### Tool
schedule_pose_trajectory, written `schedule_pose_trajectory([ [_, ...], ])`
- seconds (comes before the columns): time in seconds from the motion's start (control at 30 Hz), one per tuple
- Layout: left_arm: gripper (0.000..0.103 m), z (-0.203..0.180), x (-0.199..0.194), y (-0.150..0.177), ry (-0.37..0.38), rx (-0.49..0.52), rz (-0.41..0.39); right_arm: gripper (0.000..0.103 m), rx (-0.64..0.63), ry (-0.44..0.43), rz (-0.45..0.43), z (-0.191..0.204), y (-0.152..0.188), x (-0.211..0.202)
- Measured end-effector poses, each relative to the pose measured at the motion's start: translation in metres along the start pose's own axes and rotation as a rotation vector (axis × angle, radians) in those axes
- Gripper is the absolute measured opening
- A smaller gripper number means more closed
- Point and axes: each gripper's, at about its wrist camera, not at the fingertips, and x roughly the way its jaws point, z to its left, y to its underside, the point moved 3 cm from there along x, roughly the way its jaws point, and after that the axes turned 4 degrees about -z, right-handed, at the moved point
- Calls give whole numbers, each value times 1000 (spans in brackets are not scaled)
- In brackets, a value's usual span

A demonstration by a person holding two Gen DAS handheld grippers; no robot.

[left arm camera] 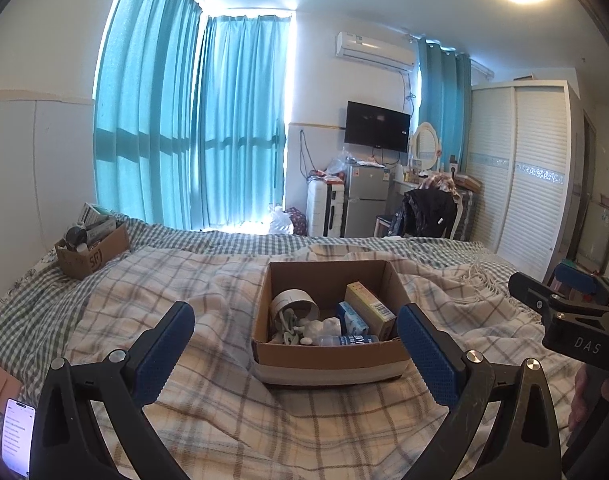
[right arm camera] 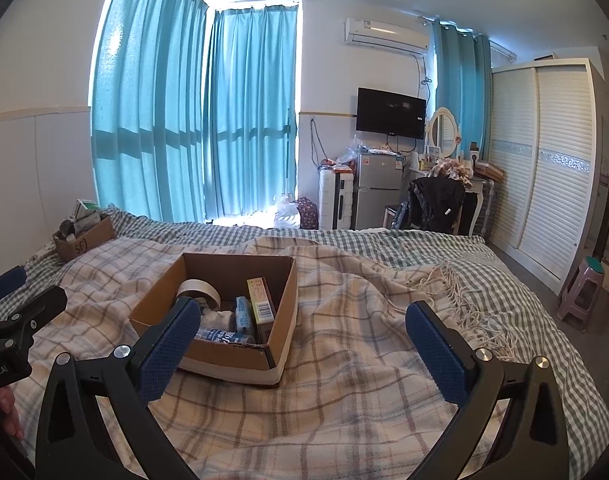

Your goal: Organize objects

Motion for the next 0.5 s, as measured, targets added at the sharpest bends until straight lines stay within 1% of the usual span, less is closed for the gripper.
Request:
schedule_pose_trajectory([
  [0.5,103,0,2,2,-6,1,10,103,-10,-9,-3,7,4,0],
])
